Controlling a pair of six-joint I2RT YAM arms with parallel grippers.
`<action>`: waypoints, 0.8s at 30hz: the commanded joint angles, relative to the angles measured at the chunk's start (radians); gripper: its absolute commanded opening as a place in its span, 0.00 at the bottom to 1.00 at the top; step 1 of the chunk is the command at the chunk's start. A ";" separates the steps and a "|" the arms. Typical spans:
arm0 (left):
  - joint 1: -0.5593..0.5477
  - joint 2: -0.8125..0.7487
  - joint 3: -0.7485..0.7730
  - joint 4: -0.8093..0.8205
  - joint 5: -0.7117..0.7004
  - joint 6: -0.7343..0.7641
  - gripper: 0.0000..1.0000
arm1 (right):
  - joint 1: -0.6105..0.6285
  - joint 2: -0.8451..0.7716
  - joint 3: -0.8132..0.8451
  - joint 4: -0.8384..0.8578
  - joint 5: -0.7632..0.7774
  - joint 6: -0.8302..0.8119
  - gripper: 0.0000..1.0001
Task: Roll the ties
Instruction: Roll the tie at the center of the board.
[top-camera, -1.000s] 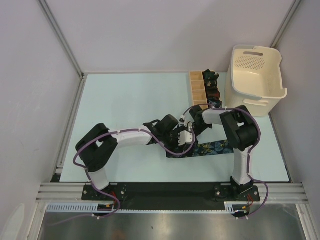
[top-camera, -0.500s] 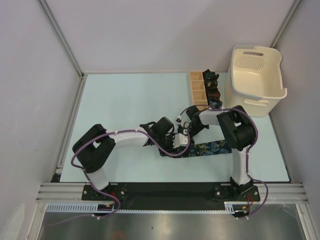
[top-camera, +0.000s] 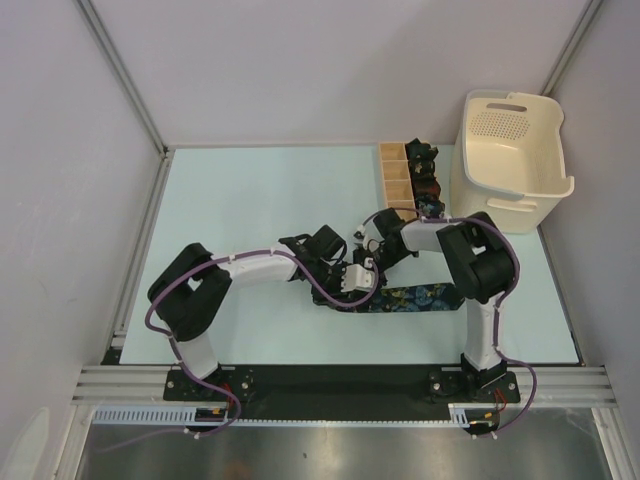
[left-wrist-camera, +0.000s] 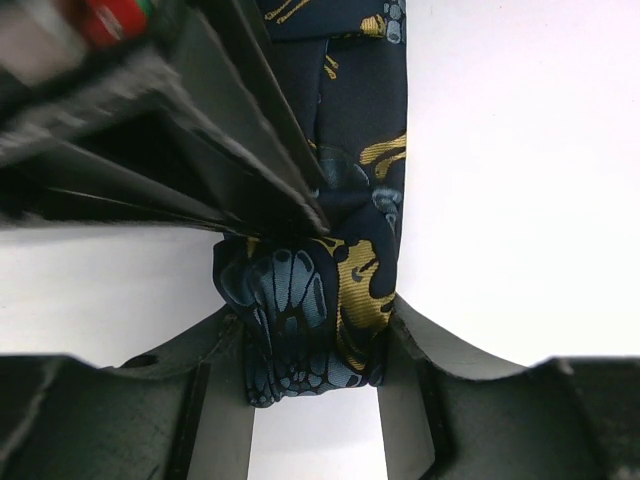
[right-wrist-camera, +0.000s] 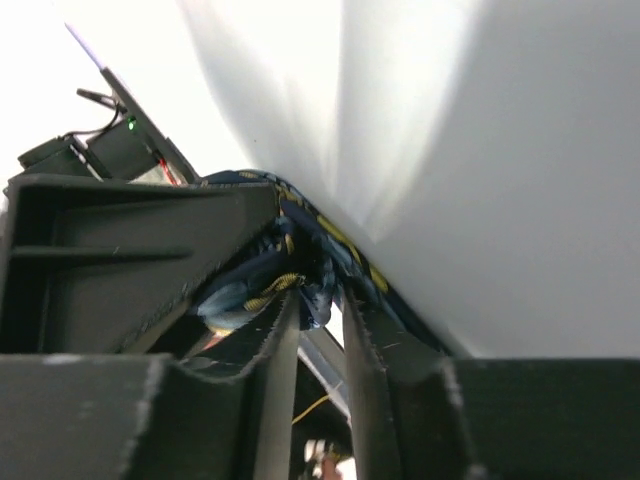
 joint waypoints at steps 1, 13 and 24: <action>0.010 0.013 0.020 -0.023 -0.011 0.053 0.29 | -0.047 -0.098 -0.014 0.018 0.100 -0.003 0.30; 0.010 0.025 0.029 -0.024 -0.024 0.039 0.30 | 0.028 -0.143 -0.058 0.118 0.036 0.080 0.43; 0.014 0.022 0.028 -0.015 -0.031 0.025 0.39 | 0.004 -0.072 -0.057 0.058 0.052 -0.013 0.00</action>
